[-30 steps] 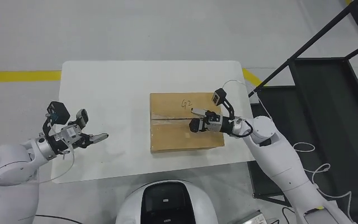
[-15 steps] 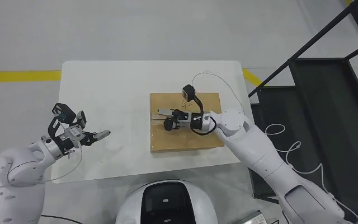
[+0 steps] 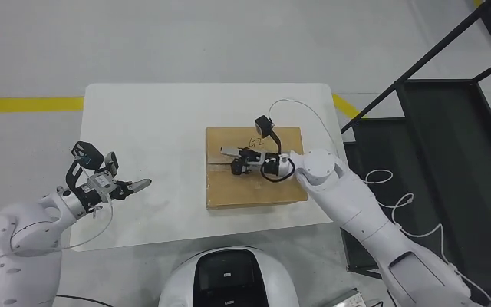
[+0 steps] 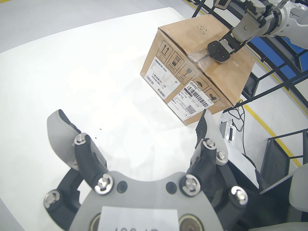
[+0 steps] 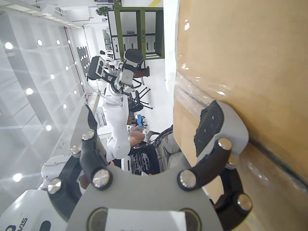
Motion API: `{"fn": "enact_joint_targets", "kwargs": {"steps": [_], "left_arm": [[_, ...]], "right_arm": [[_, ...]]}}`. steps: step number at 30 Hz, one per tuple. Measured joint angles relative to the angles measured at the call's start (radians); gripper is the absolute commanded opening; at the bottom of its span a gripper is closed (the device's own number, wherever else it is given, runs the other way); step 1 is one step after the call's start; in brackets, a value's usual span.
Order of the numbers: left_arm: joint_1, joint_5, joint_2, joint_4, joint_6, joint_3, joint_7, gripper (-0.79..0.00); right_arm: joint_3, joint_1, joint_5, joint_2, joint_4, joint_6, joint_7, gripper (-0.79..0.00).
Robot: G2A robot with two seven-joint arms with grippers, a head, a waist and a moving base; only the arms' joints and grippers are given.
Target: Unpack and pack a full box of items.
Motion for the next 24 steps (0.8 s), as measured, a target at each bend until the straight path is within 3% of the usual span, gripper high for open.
{"fn": "enact_joint_targets", "kwargs": {"steps": [10, 24], "left_arm": [[0.000, 0.000, 0.000, 0.000, 0.000, 0.000, 0.000, 0.000], [0.000, 0.000, 0.000, 0.000, 0.000, 0.000, 0.000, 0.000]], "right_arm": [[0.136, -0.089, -0.085, 0.045, -0.080, 0.056, 0.052, 0.000], [0.339, -0.217, -0.111, 0.094, -0.087, 0.090, 0.080, 0.000]]}}
